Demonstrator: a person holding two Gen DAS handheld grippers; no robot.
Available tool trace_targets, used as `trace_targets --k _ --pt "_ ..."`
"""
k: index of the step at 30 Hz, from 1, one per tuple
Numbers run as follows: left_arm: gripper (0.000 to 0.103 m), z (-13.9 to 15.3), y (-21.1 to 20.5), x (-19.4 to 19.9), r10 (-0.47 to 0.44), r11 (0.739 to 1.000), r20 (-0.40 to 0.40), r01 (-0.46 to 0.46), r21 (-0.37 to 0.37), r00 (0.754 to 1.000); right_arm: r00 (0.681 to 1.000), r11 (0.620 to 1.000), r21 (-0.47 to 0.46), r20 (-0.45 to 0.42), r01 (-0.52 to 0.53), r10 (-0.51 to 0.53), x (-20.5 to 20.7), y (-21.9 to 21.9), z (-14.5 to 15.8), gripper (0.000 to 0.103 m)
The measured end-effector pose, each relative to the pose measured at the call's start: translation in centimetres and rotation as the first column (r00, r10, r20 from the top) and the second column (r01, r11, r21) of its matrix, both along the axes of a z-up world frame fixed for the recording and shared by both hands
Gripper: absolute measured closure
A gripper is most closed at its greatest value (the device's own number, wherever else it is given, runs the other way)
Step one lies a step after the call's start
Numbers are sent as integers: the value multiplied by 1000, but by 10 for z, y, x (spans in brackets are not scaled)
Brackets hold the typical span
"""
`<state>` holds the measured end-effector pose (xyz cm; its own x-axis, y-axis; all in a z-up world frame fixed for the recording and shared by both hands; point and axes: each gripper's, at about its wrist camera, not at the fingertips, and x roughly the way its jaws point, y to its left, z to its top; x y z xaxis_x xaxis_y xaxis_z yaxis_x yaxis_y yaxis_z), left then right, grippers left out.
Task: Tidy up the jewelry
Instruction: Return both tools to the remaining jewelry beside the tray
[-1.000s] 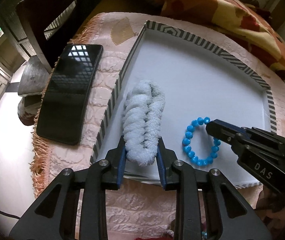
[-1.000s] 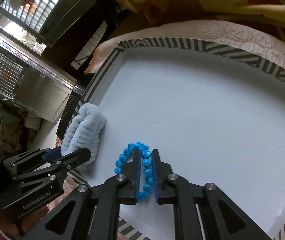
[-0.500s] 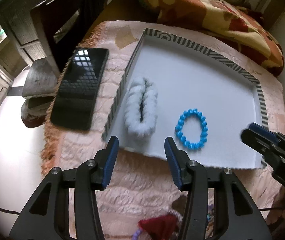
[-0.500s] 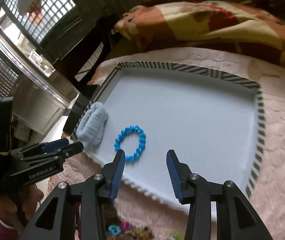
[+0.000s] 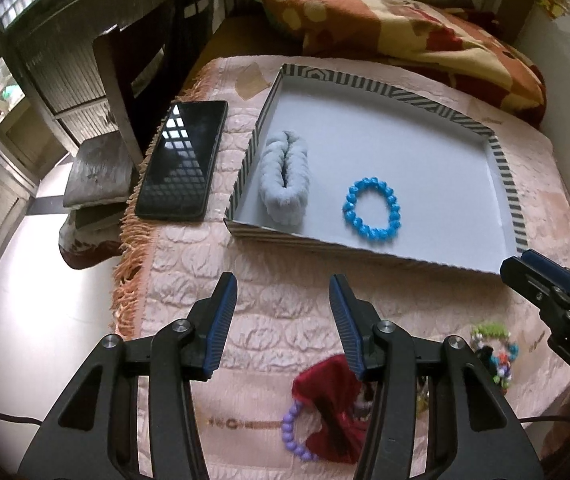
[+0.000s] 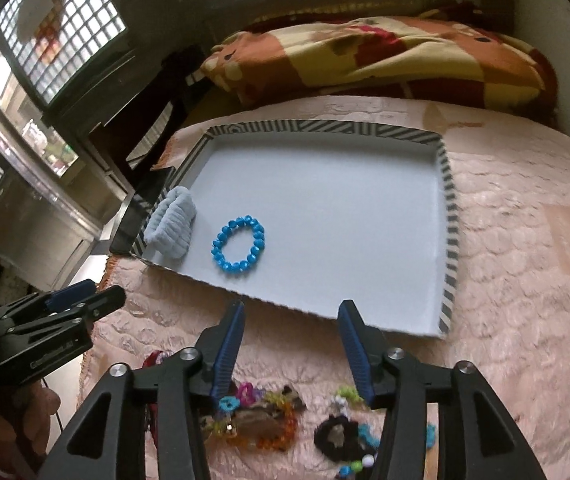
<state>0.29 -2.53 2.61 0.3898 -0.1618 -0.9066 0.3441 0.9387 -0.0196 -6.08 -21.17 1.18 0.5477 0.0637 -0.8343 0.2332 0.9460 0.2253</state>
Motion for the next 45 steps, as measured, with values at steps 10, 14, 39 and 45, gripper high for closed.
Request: trace_targets --k 10,14,39,45 --pt "55 15 10 -32 -37 999 37 37 -11 999 998 998 -36 13 59 -58 -40 9 10 47" --pt "55 18 14 -44 -52 998 46 53 -19 998 997 996 -49 21 76 -75 -55 16 13 44" --pt "48 8 67 -75 -71 990 -65 62 -127 995 987 986 -57 -21 157 -158 -122 21 -3 40" --pt "48 -1 77 -77 -71 985 -114 52 -163 991 986 985 -51 -36 163 -165 -126 15 -10 40"
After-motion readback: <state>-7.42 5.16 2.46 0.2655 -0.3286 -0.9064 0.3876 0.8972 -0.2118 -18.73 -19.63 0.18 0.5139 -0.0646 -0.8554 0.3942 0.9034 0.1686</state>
